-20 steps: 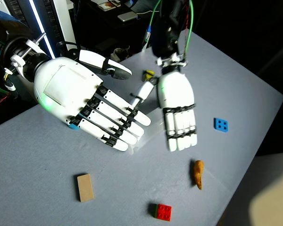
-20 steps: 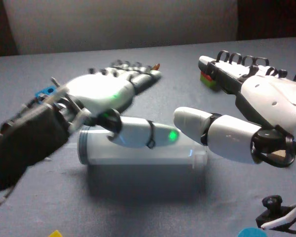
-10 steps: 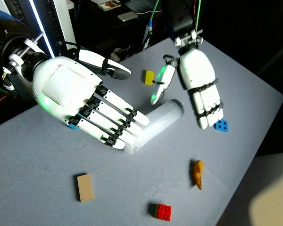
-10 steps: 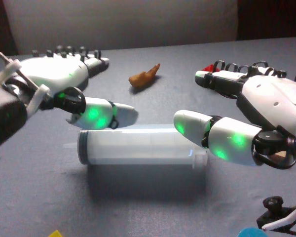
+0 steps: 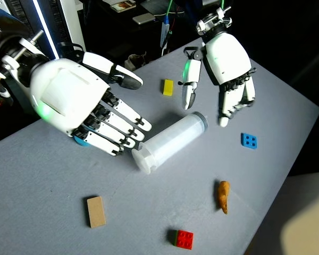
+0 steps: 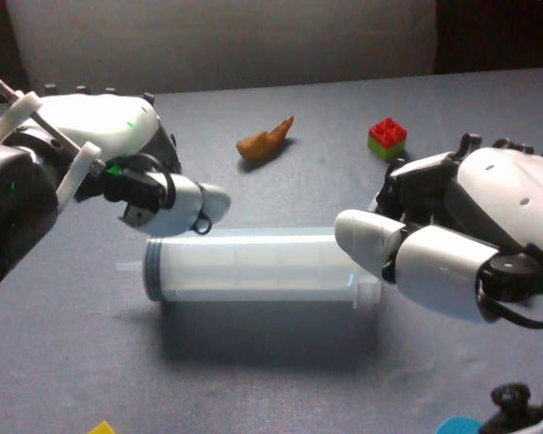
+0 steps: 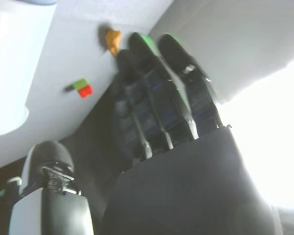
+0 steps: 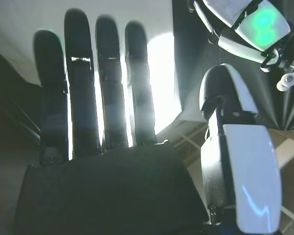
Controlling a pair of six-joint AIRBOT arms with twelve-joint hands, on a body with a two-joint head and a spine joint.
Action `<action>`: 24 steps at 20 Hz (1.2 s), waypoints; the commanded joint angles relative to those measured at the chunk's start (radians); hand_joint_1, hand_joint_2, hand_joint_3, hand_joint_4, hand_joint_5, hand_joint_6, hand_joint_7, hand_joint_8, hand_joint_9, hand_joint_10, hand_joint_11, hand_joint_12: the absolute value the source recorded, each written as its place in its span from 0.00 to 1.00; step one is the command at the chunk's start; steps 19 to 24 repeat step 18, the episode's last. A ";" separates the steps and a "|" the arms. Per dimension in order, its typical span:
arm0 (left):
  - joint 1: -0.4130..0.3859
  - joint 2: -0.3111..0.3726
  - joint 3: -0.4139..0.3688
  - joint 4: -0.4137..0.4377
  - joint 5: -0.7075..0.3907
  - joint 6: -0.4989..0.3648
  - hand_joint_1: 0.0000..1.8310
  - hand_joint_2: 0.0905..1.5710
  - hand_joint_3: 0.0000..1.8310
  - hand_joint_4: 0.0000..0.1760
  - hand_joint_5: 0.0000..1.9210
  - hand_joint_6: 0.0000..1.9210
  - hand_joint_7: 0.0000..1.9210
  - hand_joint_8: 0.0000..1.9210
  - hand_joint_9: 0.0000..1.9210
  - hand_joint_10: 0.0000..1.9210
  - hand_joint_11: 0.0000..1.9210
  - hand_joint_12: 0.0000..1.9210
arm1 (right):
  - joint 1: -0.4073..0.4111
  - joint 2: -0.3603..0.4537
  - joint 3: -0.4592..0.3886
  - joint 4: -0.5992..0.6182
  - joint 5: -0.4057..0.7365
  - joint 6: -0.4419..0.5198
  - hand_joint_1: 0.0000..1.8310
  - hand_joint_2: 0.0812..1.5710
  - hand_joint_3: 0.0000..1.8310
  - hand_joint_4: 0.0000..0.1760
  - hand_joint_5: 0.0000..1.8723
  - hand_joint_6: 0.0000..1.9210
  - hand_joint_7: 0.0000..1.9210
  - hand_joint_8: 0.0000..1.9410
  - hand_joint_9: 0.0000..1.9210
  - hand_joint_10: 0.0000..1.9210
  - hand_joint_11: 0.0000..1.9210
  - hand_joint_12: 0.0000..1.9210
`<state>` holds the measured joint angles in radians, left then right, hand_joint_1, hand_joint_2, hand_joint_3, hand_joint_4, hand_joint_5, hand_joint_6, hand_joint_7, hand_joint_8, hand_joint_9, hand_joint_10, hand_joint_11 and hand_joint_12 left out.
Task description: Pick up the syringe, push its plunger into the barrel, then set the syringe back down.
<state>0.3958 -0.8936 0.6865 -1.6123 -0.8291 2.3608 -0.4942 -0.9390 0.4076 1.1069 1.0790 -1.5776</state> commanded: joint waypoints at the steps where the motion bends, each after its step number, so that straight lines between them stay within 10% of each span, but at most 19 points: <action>1: -0.005 0.004 0.000 0.071 -0.040 -0.007 0.21 0.79 0.00 0.00 0.29 0.79 0.36 0.89 0.38 0.97 0.37 0.99 | 0.015 0.006 -0.010 -0.054 0.064 0.010 0.14 0.77 0.00 0.00 0.30 0.97 0.38 0.97 0.48 0.99 0.58 1.00; 3: 0.001 0.004 -0.004 0.076 -0.035 -0.012 0.23 0.79 0.00 0.00 0.36 0.98 0.46 1.00 0.50 1.00 0.51 1.00 | 0.029 0.007 -0.023 -0.027 0.062 0.001 0.20 0.75 0.00 0.24 0.35 1.00 0.48 1.00 0.62 1.00 0.75 1.00; 6: 0.045 -0.004 -0.004 0.122 -0.029 -0.087 0.19 0.83 0.01 0.00 0.60 1.00 0.65 1.00 0.70 1.00 0.73 1.00 | 0.042 0.008 -0.032 -0.025 0.057 -0.005 0.17 0.78 0.00 0.45 0.57 1.00 0.64 1.00 0.74 1.00 0.86 1.00; 10: 0.069 -0.011 0.006 0.145 -0.016 -0.118 0.24 0.89 0.00 0.00 0.68 1.00 0.77 1.00 0.81 1.00 0.86 1.00 | 0.036 0.020 -0.031 -0.024 0.052 0.004 0.09 0.85 0.01 0.37 0.72 1.00 0.74 1.00 0.82 1.00 0.93 1.00; 24: 0.097 -0.017 0.018 0.163 -0.003 -0.146 0.26 0.90 0.00 0.00 0.63 1.00 0.73 1.00 0.79 1.00 0.85 1.00 | 0.059 0.069 -0.037 -0.023 0.051 0.011 0.09 0.96 0.00 0.20 0.66 1.00 0.72 1.00 0.81 1.00 0.91 1.00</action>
